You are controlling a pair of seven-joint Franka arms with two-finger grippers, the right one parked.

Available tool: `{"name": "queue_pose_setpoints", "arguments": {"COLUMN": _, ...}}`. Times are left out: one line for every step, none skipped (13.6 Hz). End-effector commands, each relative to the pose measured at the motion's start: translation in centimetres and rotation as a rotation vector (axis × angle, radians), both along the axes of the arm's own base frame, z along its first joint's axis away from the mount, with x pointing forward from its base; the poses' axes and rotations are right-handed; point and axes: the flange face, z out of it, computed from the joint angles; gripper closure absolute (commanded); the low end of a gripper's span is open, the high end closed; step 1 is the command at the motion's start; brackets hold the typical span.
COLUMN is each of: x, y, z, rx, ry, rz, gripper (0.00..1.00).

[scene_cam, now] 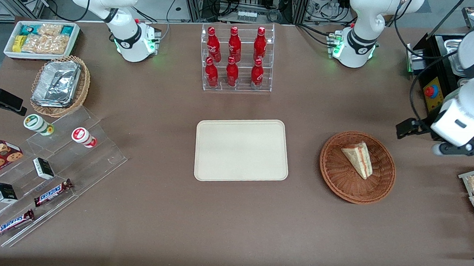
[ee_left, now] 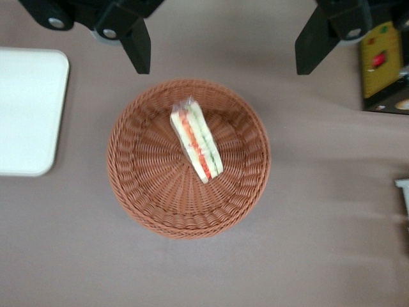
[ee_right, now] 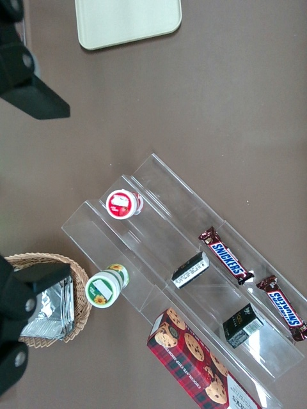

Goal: Place sandwich from basket to tray
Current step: 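Move the left gripper over the wrapped sandwich in the wicker basket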

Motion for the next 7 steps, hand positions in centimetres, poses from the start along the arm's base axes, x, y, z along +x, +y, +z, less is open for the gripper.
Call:
{"name": "queue_pose_setpoints", "arguments": {"x": -2.0, "y": -0.8, "z": -3.9, "rx": 0.014, "ry": -0.056, "rz": 0.142, "gripper": 0.0}}
{"name": "queue_pose_setpoints", "arguments": {"x": -2.4, "y": -0.9, "z": -5.7, "rx": 0.009, "ry": -0.081, "rz": 0.17, "gripper": 0.0}}
{"name": "queue_pose_setpoints", "arguments": {"x": -3.0, "y": -1.0, "z": -7.6, "rx": 0.001, "ry": -0.115, "rz": 0.207, "gripper": 0.0}}
{"name": "queue_pose_setpoints", "arguments": {"x": -3.7, "y": -1.2, "z": -9.7, "rx": -0.011, "ry": -0.159, "rz": 0.25, "gripper": 0.0}}
{"name": "queue_pose_setpoints", "arguments": {"x": -4.1, "y": -1.3, "z": -10.8, "rx": -0.02, "ry": -0.183, "rz": 0.277, "gripper": 0.0}}
{"name": "queue_pose_setpoints", "arguments": {"x": -4.2, "y": -1.3, "z": -12.1, "rx": -0.021, "ry": -0.179, "rz": 0.287, "gripper": 0.0}}
{"name": "queue_pose_setpoints", "arguments": {"x": -4.3, "y": -1.4, "z": -13.2, "rx": -0.021, "ry": -0.175, "rz": 0.287, "gripper": 0.0}}
